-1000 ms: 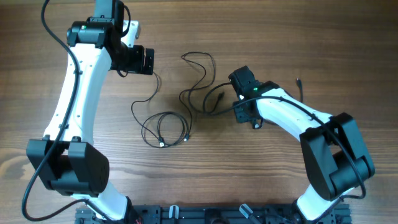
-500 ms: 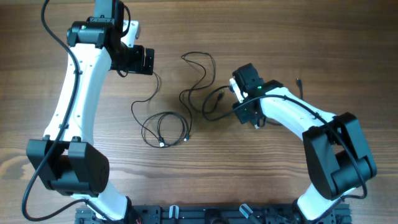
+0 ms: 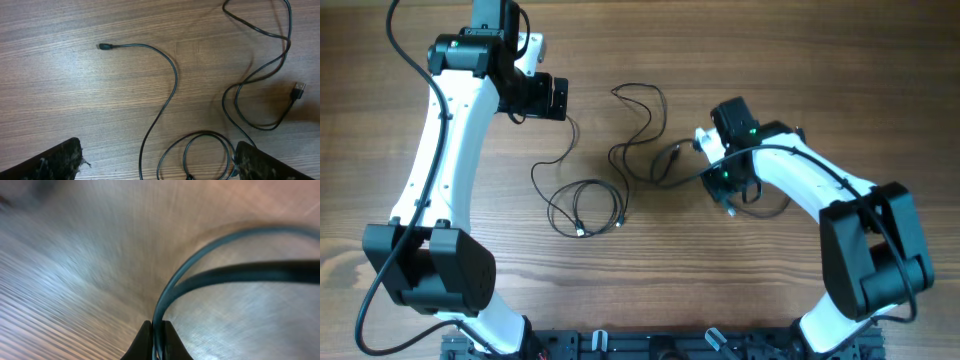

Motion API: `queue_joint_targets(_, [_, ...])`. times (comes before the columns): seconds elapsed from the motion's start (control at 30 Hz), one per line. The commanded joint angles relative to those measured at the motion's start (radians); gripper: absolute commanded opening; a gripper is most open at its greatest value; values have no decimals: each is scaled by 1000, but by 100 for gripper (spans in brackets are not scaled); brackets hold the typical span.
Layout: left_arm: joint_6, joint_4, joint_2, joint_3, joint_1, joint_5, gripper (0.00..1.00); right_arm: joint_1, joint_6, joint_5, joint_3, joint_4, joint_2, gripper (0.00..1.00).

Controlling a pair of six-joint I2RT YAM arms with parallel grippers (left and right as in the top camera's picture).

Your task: Untangle cables

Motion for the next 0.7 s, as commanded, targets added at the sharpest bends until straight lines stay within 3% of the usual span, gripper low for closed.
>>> queue_joint_targets(0.0, [8,0,0,6,4,11,100,-66,55,-25,162,42,-170,4])
queue_joint_targets(0.13, [8,0,0,6,4,11,100,-183,62,-13,239,161,-290,4])
queue_joint_targets(0.33, [8,0,0,6,4,11,100,-457,102,204,238,411,-335,4])
queue_joint_targets(0.47, [8,0,0,6,4,11,100,-623,210,223,238,375,-264,4])
queue_joint_targets(0.67, [8,0,0,6,4,11,100,-717,237,201,238,210,-98,4])
